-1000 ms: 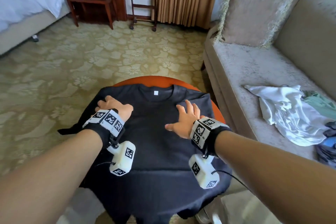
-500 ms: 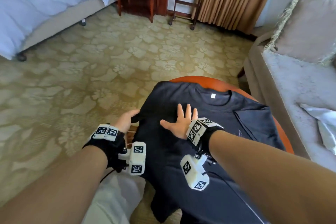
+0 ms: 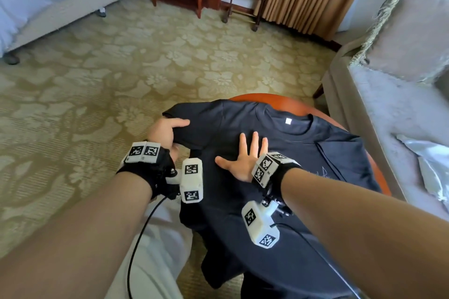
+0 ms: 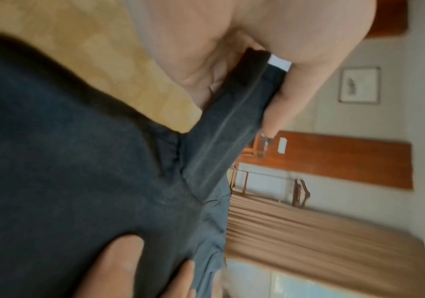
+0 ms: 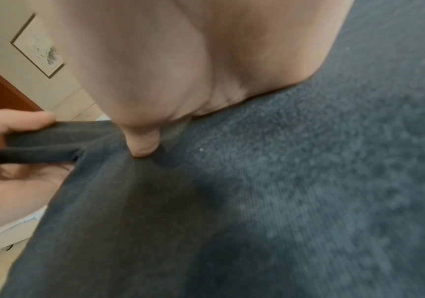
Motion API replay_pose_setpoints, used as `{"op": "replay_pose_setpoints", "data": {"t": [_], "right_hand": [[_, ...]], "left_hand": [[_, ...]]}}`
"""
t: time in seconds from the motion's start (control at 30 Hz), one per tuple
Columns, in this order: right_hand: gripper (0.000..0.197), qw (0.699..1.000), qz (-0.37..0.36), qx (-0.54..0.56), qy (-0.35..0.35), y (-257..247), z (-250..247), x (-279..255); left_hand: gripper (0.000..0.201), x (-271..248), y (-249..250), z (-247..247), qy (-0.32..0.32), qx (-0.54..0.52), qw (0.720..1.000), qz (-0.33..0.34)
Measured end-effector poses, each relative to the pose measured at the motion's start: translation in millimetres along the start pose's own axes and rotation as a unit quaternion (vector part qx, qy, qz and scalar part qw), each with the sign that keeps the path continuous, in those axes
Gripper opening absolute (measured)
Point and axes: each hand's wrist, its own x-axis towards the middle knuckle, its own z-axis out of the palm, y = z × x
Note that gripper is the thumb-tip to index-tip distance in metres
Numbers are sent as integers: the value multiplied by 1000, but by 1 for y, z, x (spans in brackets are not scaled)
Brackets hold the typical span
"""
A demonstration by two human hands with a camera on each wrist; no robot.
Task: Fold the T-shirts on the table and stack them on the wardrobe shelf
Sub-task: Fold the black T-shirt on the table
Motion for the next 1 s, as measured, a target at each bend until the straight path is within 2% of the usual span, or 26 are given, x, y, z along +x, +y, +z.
{"op": "replay_pose_setpoints", "data": {"t": [0.03, 0.13, 0.23, 0.3, 0.43, 0.5, 0.57, 0.6, 0.63, 0.67, 0.8, 0.87, 0.93, 1.0], "right_hand": [[106, 1000, 0, 3, 2, 0, 0, -1], [105, 1000, 0, 9, -3, -1, -1, -4], [104, 999, 1, 28, -21, 1, -5, 0], [101, 998, -2, 56, -35, 3, -14, 1], [71, 983, -47, 170, -42, 18, -50, -2], [62, 967, 9, 254, -2, 35, -66, 3], [55, 959, 80, 270, 42, 56, -77, 6], [53, 954, 109, 275, 56, 67, -83, 5], [51, 948, 132, 280, 70, 80, -86, 6], [51, 943, 153, 284, 85, 93, -90, 5], [59, 922, 247, 272, 124, 142, -96, 4], [54, 927, 239, 259, 127, 165, -99, 0], [52, 925, 248, 252, 139, 186, -103, -5], [52, 917, 281, 240, 153, 207, -106, 3]], "left_hand": [[34, 0, 3, 1, 3, 51, 998, 34], [25, -6, 12, 9, 19, 204, 970, 132], [39, -15, 13, 24, -14, 314, 923, 223], [38, -20, 13, 35, -38, 380, 888, 256], [31, -32, 6, 59, -77, 484, 824, 284], [26, -36, -3, 71, -133, 544, 775, 294], [17, -39, -14, 80, -212, 616, 714, 258], [13, -42, -18, 84, -244, 639, 689, 238], [12, -45, -22, 88, -261, 653, 676, 221], [13, -47, -24, 92, -258, 656, 676, 212], [13, -46, -26, 112, -186, 622, 733, 204], [9, -37, -24, 122, -141, 625, 742, 197], [13, -23, -22, 131, -95, 632, 744, 195], [12, -9, -16, 138, -40, 653, 733, 185]]}}
